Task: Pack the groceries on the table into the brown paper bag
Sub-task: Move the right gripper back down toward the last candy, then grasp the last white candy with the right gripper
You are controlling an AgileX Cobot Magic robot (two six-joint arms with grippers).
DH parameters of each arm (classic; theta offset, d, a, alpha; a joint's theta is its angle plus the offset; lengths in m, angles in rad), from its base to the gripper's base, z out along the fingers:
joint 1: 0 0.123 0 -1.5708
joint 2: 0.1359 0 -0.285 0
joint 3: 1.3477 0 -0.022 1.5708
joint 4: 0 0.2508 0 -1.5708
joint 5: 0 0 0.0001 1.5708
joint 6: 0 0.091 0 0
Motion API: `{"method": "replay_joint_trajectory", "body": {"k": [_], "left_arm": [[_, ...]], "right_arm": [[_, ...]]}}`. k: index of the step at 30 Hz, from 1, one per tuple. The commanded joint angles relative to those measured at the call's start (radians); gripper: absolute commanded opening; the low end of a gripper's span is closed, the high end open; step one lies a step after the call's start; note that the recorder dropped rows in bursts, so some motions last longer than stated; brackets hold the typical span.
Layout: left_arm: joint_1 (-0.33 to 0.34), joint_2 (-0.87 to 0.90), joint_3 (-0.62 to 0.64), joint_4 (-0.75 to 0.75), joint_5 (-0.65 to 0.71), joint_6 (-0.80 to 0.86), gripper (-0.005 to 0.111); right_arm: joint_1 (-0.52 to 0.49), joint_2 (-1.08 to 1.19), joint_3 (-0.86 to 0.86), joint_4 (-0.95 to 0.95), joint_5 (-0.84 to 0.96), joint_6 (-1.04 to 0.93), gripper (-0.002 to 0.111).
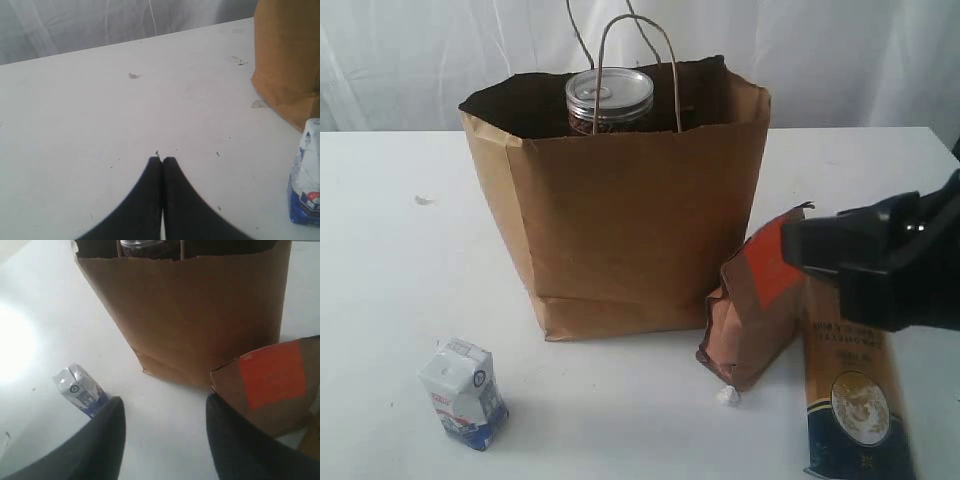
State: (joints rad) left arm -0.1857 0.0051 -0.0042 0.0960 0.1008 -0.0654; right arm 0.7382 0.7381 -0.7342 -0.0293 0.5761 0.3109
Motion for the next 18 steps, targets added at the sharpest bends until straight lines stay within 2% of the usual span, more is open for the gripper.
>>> {"method": "replay_joint_trajectory", "body": {"k": [1,8,13,18], "left_arm": [[0.003,-0.005,0.004,-0.001,-0.003,-0.001,0.0],[0.003,-0.005,0.004,-0.001,-0.003,-0.001,0.0],[0.003,-0.005,0.004,-0.001,-0.003,-0.001,0.0],[0.003,-0.005,0.004,-0.001,-0.003,-0.001,0.0]], "right_arm": [[0.002,-0.008,0.04,0.011,0.041,-0.019,0.047],[0.002,0.049,0.177,0.013,0.121,0.068,0.047],[0.002,0.14,0.237,0.013,-0.044,0.111,0.047],[0.002,0.323,0.235,0.009,-0.219,0.113,0.044]]}}
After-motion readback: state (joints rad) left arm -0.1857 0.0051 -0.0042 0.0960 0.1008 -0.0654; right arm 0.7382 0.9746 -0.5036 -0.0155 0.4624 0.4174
